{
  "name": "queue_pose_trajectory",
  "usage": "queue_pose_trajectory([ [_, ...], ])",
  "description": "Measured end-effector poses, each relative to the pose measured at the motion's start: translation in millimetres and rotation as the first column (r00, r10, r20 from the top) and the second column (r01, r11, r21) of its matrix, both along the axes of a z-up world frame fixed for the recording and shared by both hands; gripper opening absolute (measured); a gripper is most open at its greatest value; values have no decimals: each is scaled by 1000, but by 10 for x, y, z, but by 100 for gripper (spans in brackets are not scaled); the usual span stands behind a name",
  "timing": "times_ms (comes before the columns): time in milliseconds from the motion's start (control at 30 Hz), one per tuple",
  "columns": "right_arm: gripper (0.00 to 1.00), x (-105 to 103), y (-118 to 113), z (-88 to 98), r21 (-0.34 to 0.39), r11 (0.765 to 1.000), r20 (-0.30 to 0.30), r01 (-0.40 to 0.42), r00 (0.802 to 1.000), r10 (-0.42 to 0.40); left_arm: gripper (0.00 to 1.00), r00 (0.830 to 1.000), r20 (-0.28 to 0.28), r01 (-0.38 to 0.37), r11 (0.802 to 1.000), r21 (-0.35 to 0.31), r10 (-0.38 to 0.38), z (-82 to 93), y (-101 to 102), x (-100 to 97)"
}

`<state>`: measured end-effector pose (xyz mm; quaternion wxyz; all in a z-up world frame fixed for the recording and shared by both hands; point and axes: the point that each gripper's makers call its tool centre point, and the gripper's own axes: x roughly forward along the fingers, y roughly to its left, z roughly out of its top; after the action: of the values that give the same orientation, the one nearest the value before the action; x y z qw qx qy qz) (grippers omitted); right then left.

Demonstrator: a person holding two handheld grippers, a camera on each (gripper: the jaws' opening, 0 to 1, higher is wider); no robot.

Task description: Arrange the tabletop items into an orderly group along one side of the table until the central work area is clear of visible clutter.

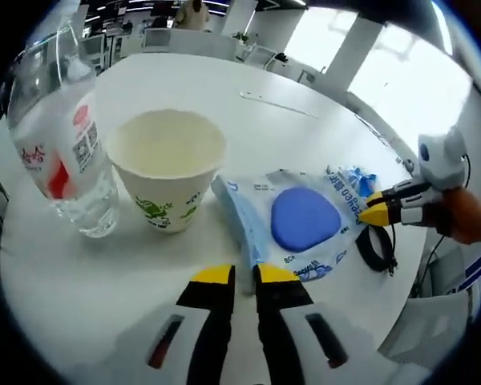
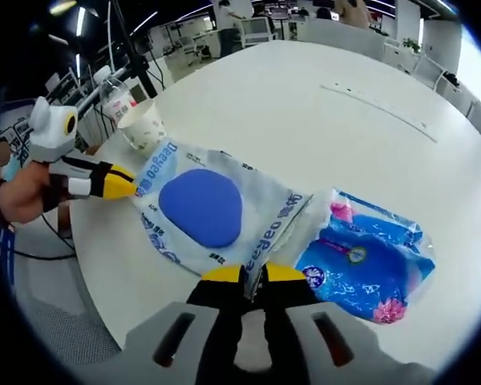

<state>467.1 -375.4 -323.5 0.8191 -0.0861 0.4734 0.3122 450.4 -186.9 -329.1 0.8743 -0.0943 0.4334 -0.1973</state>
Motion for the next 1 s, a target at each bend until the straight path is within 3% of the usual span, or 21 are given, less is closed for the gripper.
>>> queue_pose_trajectory([
  [400,7,-62,-67,7,11,1000,-6,2,1000,-2,11,1000,4,-17,999,-30,17,-4,45,-132],
  [700,8,-118,-57,12,26,1000,-9,3,1000,-3,12,998,40,-47,996,-72,50,96,118,-154],
  [1000,7,-157,-45,1,37,999,-12,15,1000,-14,13,999,33,-40,995,-92,43,58,55,-195],
])
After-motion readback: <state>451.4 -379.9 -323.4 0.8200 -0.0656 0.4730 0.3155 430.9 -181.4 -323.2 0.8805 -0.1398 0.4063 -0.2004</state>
